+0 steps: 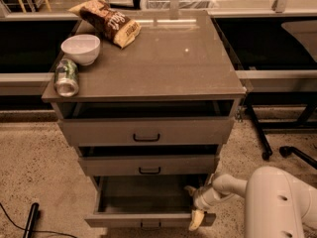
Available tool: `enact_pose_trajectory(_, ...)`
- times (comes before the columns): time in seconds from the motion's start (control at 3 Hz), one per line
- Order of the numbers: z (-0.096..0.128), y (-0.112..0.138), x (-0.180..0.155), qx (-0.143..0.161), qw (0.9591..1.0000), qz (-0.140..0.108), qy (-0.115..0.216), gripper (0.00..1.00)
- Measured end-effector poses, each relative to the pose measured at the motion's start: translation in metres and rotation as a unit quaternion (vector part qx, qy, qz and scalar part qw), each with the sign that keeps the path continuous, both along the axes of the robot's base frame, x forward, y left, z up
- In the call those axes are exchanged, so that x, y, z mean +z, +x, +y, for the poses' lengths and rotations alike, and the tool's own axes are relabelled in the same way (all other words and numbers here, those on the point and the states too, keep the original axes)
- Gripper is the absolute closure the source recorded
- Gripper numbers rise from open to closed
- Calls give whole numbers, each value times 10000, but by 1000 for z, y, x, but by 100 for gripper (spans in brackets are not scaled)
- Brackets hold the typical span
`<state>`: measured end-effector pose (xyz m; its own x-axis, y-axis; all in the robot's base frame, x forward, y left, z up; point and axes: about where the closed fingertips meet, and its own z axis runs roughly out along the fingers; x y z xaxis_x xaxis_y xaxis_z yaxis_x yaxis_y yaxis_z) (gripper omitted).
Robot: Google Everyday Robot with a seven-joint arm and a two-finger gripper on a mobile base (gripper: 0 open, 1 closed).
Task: Open bottom drawer
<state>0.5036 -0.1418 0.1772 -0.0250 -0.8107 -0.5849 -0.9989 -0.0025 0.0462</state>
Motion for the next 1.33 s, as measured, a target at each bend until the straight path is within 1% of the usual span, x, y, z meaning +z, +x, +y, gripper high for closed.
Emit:
enact_pose_trajectory(0.33, -4, -38, 16, 361, 9992, -122, 126, 0)
enact_pose_trajectory(0.67, 0, -96, 15, 666, 9977, 107, -55, 22)
enact_pose_trajectory(1.0, 6, -114, 13, 743, 9970, 235, -5, 17)
enact_pose_trajectory(1.33, 6, -114, 13, 744, 9970, 235, -5, 0)
